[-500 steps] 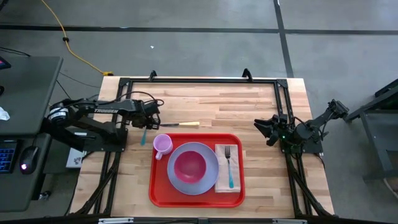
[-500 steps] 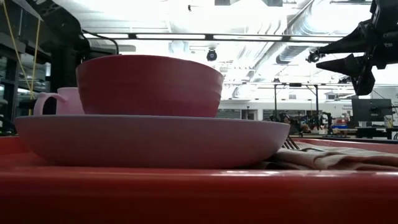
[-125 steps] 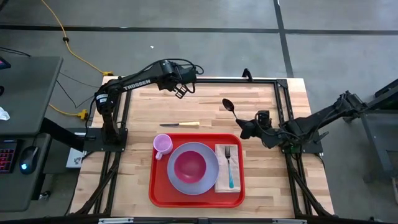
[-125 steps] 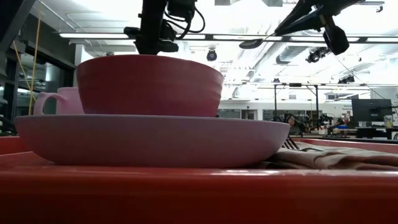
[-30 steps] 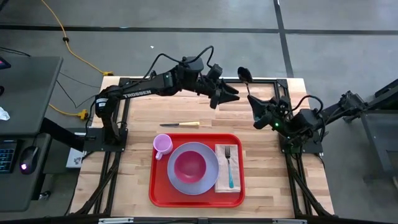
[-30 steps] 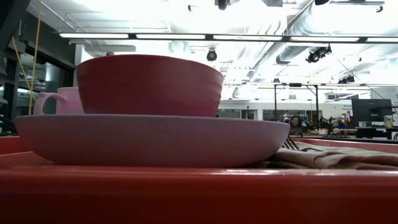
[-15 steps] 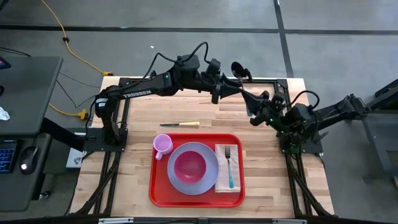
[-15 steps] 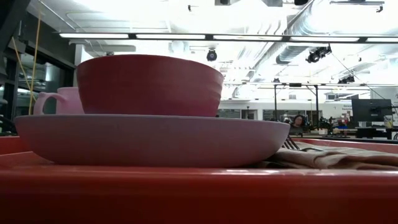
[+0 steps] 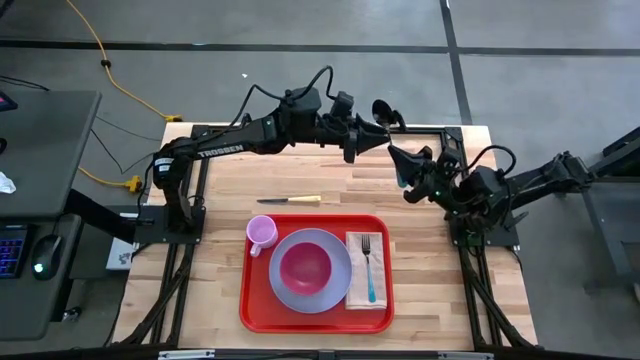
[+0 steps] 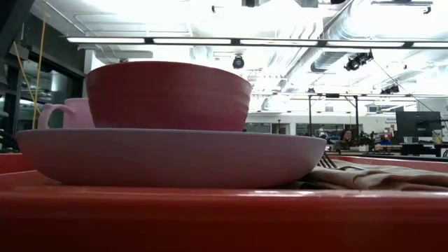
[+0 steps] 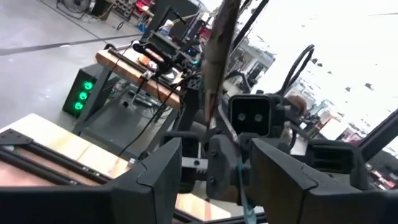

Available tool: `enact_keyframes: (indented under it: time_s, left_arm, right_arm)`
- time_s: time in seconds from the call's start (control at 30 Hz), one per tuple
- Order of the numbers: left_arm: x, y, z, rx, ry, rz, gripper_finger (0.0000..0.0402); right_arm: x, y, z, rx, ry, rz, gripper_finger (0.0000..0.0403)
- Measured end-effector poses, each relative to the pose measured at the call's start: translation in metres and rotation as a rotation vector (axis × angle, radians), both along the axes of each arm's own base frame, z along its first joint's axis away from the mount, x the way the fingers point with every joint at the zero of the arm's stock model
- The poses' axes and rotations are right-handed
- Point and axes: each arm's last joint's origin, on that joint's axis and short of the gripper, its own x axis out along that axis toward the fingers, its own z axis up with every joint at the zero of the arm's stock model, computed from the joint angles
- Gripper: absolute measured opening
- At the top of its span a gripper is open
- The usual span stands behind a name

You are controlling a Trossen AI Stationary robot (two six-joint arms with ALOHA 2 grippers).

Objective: Set up tray
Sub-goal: Put the blue spoon on the brown napkin to the left of the blue fork

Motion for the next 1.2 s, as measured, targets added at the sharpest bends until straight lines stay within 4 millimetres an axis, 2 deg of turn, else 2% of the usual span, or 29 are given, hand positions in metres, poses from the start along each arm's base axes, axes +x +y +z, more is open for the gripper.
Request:
enact_keyframes:
  time_s: [0.37, 0.57, 0.77, 0.97, 1.2]
  left_arm:
    - [0.009, 0.001, -0.008, -0.040, 0.001, -0.022, 0.0218]
    - [0.008, 0.001, -0.008, -0.040, 0.007, -0.033, 0.0212]
    - [0.008, 0.001, -0.008, -0.035, 0.003, -0.033, 0.0150]
    - [0.008, 0.000, -0.004, -0.011, -0.040, -0.060, 0.0028]
    - [0.007, 0.002, -0.003, 0.004, -0.052, -0.102, 0.0017]
  right_arm:
    - [0.016, -0.004, -0.008, 0.013, -0.019, 0.044, 0.0000]
    - [0.017, -0.007, -0.008, 0.008, -0.024, 0.052, 0.0000]
    - [0.017, -0.007, -0.008, 0.009, -0.020, 0.043, 0.0000]
    - [0.017, -0.007, -0.009, -0.003, -0.005, 0.044, 0.0001]
    - [0.017, -0.007, -0.009, -0.018, 0.001, 0.050, 0.0002]
